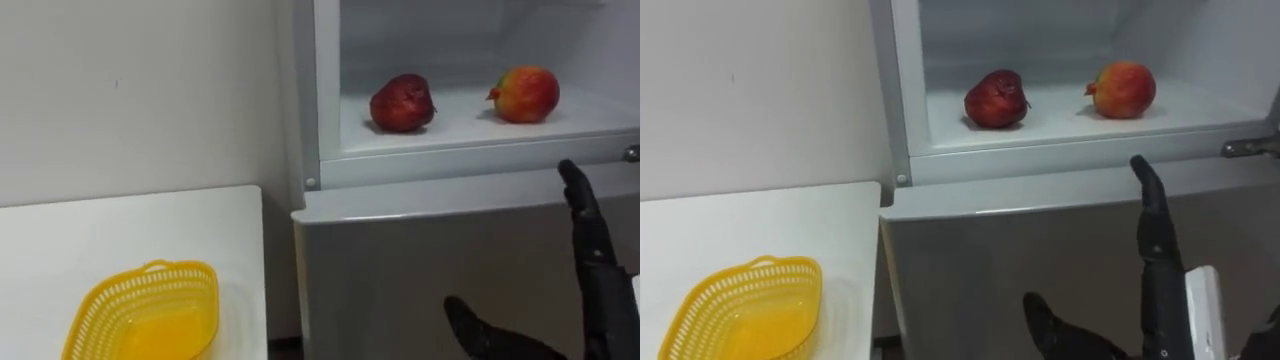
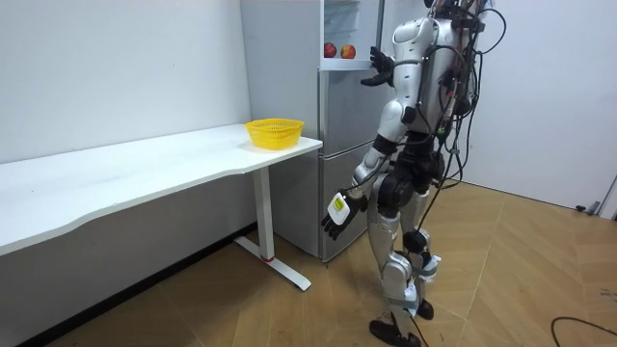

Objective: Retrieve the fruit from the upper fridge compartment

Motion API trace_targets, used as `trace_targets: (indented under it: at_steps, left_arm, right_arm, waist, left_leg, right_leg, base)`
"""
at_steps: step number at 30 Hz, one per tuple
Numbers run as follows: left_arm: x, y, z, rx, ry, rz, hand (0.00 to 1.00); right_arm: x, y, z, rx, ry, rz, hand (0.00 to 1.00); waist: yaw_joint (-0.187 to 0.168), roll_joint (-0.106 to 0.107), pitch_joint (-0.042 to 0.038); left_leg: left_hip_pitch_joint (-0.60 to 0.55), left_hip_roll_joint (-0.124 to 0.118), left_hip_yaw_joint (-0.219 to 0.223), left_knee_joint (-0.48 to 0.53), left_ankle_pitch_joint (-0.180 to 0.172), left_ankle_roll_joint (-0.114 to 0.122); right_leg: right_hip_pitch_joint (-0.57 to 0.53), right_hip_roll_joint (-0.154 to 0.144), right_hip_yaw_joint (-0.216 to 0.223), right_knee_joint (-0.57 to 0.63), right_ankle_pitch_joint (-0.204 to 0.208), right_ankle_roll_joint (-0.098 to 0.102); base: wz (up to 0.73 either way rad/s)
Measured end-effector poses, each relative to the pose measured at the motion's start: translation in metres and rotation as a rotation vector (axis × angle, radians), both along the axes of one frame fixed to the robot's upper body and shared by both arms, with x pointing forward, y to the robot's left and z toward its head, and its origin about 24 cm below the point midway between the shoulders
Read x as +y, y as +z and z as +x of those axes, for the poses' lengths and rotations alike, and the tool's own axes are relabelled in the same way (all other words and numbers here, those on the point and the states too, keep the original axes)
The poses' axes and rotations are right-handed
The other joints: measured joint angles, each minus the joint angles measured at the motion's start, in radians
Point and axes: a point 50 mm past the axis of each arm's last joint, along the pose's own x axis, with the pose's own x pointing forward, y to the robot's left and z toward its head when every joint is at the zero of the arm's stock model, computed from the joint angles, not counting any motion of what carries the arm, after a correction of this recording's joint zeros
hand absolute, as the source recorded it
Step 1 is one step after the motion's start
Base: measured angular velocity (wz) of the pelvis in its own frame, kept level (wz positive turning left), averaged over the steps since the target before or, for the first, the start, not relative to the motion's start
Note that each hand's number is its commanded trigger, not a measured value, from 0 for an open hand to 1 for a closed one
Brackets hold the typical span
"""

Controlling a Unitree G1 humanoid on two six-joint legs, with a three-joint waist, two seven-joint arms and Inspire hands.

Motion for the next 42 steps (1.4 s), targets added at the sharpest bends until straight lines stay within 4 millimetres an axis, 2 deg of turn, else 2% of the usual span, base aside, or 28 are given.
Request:
trace_targets:
  at_steps: [5,11,13,18,22,26,29,31,34,39,42]
  left_arm:
    - [0.002,0.0,0.0,0.001,0.006,0.011,0.0]
    - [0.005,0.0,-0.001,0.004,0.026,0.014,0.0]
    - [0.005,0.0,0.0,0.002,0.028,0.013,0.0]
    - [0.009,0.0,-0.006,0.005,0.069,0.024,0.0]
    - [0.014,0.001,-0.01,0.009,0.11,0.034,0.0]
    - [0.02,0.001,-0.013,0.029,0.15,0.043,0.0]
    - [0.022,0.001,-0.015,0.049,0.15,0.053,0.0]
    - [0.025,0.001,-0.018,0.076,0.147,0.064,0.0]
    - [0.03,0.0,-0.037,0.167,0.09,0.104,0.0]
    - [0.022,-0.004,-0.065,0.31,-0.027,0.104,0.0]
    - [0.017,-0.006,-0.066,0.332,-0.061,0.09,0.0]
  right_arm:
    - [0.003,0.01,0.006,-0.06,0.005,0.027,0.0]
    - [0.004,0.032,0.018,-0.167,0.039,0.094,0.0]
    - [0.001,0.037,0.021,-0.193,0.042,0.115,0.0]
    - [-0.024,0.051,0.034,-0.239,-0.015,0.138,0.0]
    - [-0.027,0.059,0.04,-0.258,-0.022,0.124,0.0]
    - [-0.032,0.064,0.048,-0.271,-0.038,0.131,0.0]
    - [-0.032,0.071,0.053,-0.286,-0.038,0.118,0.0]
    - [-0.035,0.074,0.058,-0.28,-0.043,0.111,0.0]
    - [-0.039,0.08,0.069,-0.27,-0.036,0.141,0.0]
    - [-0.046,0.084,0.086,-0.224,-0.038,0.119,0.0]
    - [-0.047,0.083,0.094,-0.196,-0.019,0.144,0.0]
  waist:
    - [0.021,-0.015,-0.0017]
    - [0.027,-0.019,-0.0027]
    - [0.031,-0.02,0.0]
    - [0.048,-0.03,0.0025]
    - [0.053,-0.044,0.0068]
    - [0.057,-0.059,0.0044]
    - [0.07,-0.061,0.0029]
    - [0.079,-0.064,0.0019]
    - [0.079,-0.068,0.0021]
    - [0.083,-0.076,0.0071]
    - [0.094,-0.081,0.0095]
  left_leg:
    - [-0.006,-0.001,-0.02,0.001,0.0,0.0]
    - [-0.001,-0.001,-0.061,0.01,0.0,0.0]
    - [0.007,-0.001,-0.078,0.011,0.0,0.0]
    - [0.013,-0.003,-0.105,0.011,0.002,-0.003]
    - [0.01,-0.004,-0.122,0.013,0.004,-0.006]
    - [0.007,-0.007,-0.135,0.016,0.004,-0.006]
    - [-0.004,-0.009,-0.135,0.019,0.005,-0.005]
    - [-0.004,-0.01,-0.135,0.023,0.005,-0.005]
    - [-0.003,-0.009,-0.145,0.029,0.005,-0.005]
    - [-0.003,-0.012,-0.163,0.034,0.005,-0.005]
    - [-0.004,-0.014,-0.169,0.039,0.005,-0.005]
  right_leg:
    - [0.003,-0.001,-0.012,-0.001,0.0,0.0]
    - [0.037,-0.004,-0.058,-0.02,0.001,-0.001]
    - [0.051,-0.005,-0.072,-0.025,0.001,-0.001]
    - [0.073,-0.01,-0.116,-0.035,0.001,-0.001]
    - [0.072,-0.013,-0.139,-0.035,0.001,-0.001]
    - [0.077,-0.018,-0.163,-0.037,0.001,-0.001]
    - [0.077,-0.02,-0.165,-0.036,0.001,-0.001]
    - [0.077,-0.021,-0.166,-0.035,0.001,-0.001]
    - [0.081,-0.021,-0.17,-0.036,0.001,-0.001]
    - [0.092,-0.02,-0.177,-0.048,0.001,-0.001]
    - [0.094,-0.023,-0.19,-0.051,0.001,-0.001]
  base:
    - [0.1]
    - [0.21]
    - [0.2]
    - [0.16]
    - [0.14]
    - [0.1]
    - [-0.01]
    - [0.02]
    - [0.05]
    - [0.08]
    - [0.12]
